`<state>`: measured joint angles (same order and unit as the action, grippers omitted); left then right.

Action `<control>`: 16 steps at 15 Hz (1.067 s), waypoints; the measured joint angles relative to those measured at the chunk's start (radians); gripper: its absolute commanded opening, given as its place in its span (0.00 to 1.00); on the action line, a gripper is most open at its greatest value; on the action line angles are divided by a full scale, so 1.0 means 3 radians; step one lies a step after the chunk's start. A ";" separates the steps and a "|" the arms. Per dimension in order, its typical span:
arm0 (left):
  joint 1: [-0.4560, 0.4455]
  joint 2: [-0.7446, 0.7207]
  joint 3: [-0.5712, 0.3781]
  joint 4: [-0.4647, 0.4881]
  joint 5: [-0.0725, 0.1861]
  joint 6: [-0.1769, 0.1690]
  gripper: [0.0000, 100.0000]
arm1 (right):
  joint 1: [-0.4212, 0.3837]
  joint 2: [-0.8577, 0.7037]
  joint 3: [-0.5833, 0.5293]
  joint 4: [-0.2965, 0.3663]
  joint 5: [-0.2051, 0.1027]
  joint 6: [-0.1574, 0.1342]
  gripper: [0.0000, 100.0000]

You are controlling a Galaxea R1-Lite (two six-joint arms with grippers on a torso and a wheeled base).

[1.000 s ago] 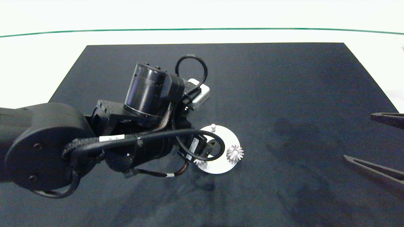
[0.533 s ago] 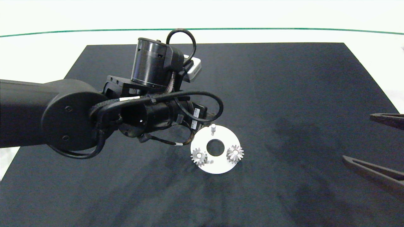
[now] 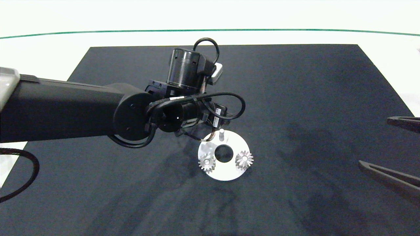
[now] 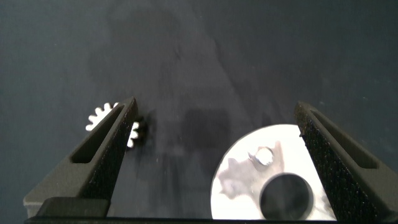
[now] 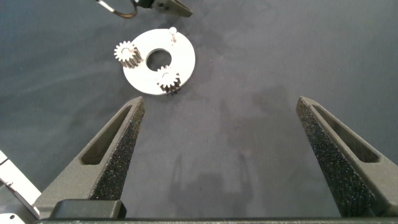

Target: Install three planetary gears onto the carrier pins

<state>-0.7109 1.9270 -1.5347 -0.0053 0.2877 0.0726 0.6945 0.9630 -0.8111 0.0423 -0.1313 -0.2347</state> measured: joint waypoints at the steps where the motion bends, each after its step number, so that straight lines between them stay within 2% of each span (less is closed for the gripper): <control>1: 0.0045 0.0037 -0.0045 -0.0001 0.0000 0.0014 1.00 | 0.0000 -0.0006 0.0000 0.0001 0.0000 0.0000 1.00; 10: 0.0355 0.0000 0.0026 0.0000 0.0000 0.0077 1.00 | 0.0000 -0.0057 -0.0011 0.0006 0.0000 -0.0005 1.00; 14: 0.0435 0.0005 0.0037 -0.0006 -0.0001 0.0090 1.00 | 0.0000 -0.0074 -0.0006 0.0006 0.0004 -0.0048 1.00; 16: 0.0489 0.0018 0.0038 -0.0006 0.0000 0.0157 1.00 | 0.0000 -0.0082 -0.0006 0.0006 0.0005 -0.0050 1.00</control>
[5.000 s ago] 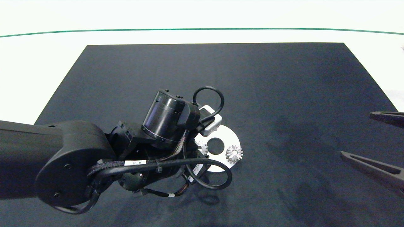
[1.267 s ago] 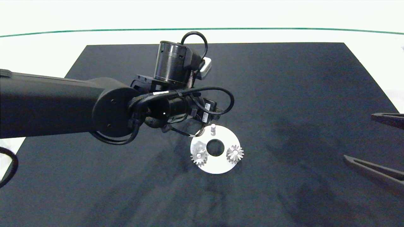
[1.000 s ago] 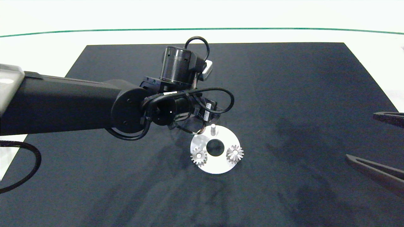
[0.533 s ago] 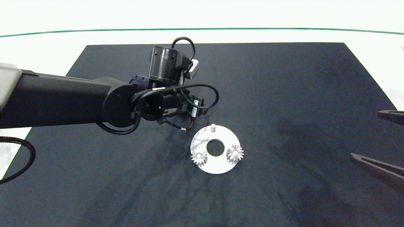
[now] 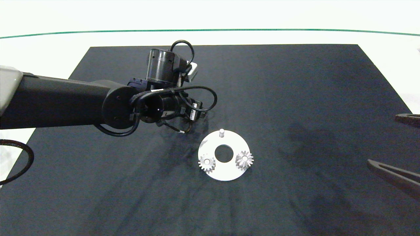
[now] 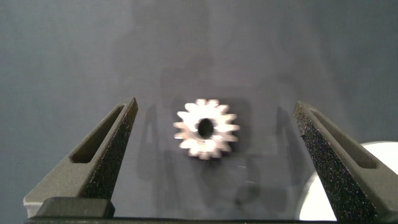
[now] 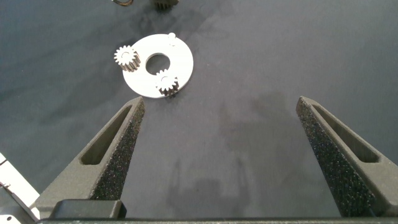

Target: Install three planetary gears onto the carrier pins

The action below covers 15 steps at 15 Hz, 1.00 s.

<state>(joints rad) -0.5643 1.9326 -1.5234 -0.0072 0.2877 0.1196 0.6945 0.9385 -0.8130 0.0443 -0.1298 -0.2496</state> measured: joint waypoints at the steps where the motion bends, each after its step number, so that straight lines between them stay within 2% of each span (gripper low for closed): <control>1: 0.0015 0.0008 0.0000 0.0000 0.0001 0.0001 1.00 | 0.0000 -0.0004 0.0000 0.0000 0.0000 0.0000 1.00; 11: 0.0117 0.0043 0.0138 -0.0043 0.0006 0.0005 1.00 | 0.0000 -0.0004 0.0000 0.0000 0.0000 -0.0001 1.00; 15: 0.0119 0.0059 0.0189 -0.0048 0.0008 0.0002 0.93 | 0.0000 -0.0004 0.0000 0.0003 0.0001 -0.0001 1.00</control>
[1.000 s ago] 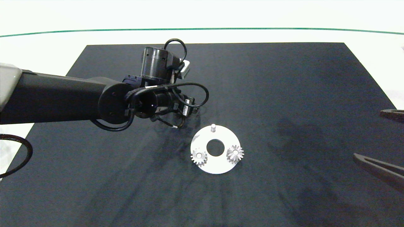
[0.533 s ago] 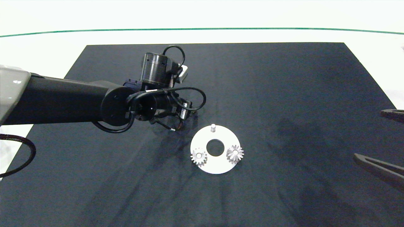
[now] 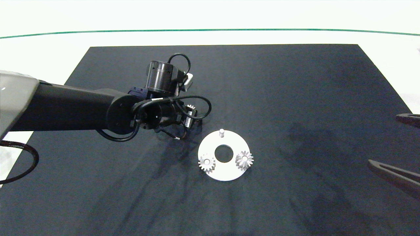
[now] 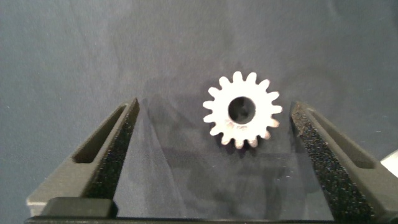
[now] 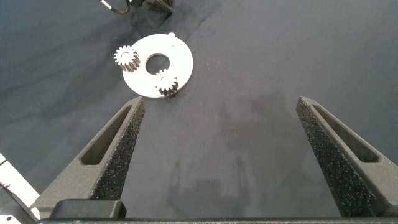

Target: Install three planetary gears onto the carrier pins

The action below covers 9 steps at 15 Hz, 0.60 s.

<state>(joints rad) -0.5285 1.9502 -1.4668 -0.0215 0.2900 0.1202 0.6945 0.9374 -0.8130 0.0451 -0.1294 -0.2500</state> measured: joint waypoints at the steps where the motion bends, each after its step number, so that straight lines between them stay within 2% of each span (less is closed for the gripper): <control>1: -0.0007 0.0006 0.0008 0.0003 0.0000 -0.0004 0.90 | 0.0000 0.0000 0.0004 -0.0001 -0.0001 0.0001 1.00; 9: -0.0038 0.0014 -0.0026 0.0001 -0.0003 -0.0100 0.75 | 0.0000 0.0000 0.0005 -0.0001 0.0000 0.0000 1.00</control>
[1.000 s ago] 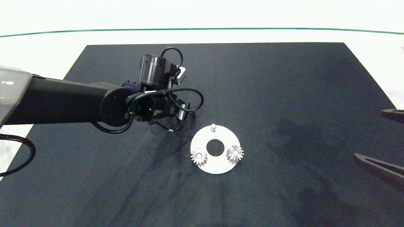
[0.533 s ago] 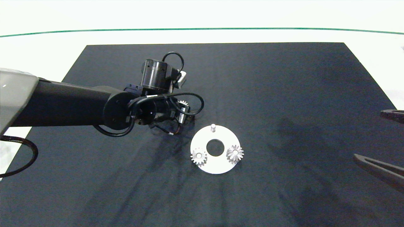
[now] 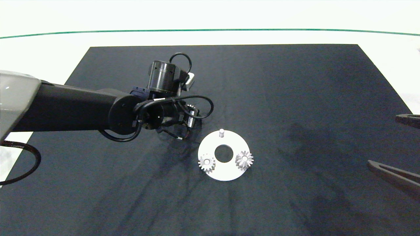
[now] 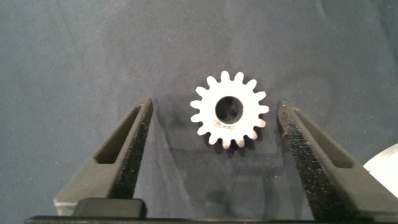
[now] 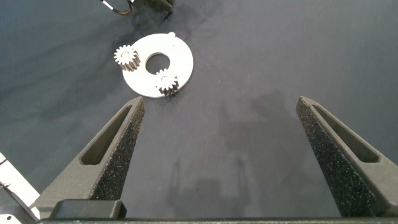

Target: Install three planetary gears onto the carrier pins

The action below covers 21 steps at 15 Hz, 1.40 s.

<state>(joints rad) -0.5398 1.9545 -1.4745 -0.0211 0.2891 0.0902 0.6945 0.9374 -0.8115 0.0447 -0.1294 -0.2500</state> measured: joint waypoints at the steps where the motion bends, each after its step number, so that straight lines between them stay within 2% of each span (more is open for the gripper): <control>1: -0.0006 0.0002 -0.0005 0.0000 0.0000 -0.0018 0.72 | 0.0000 0.0000 0.0000 0.0003 0.0000 0.0000 1.00; 11: -0.0123 0.0061 -0.0082 -0.0009 0.0001 -0.0043 0.53 | 0.0010 0.0001 0.0005 0.0000 0.0000 0.0000 1.00; 14: -0.0121 0.0060 -0.0082 0.0004 0.0001 -0.0107 0.47 | 0.0007 0.0001 0.0005 0.0000 0.0000 0.0000 1.00; 21: -0.0126 -0.0045 -0.0037 0.0055 -0.0001 -0.0166 0.33 | 0.0007 -0.0013 0.0000 0.0000 0.0000 0.0000 1.00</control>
<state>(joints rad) -0.5777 1.9411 -1.4855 -0.0047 0.2889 0.0404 0.6966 0.9336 -0.8115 0.0447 -0.1294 -0.2500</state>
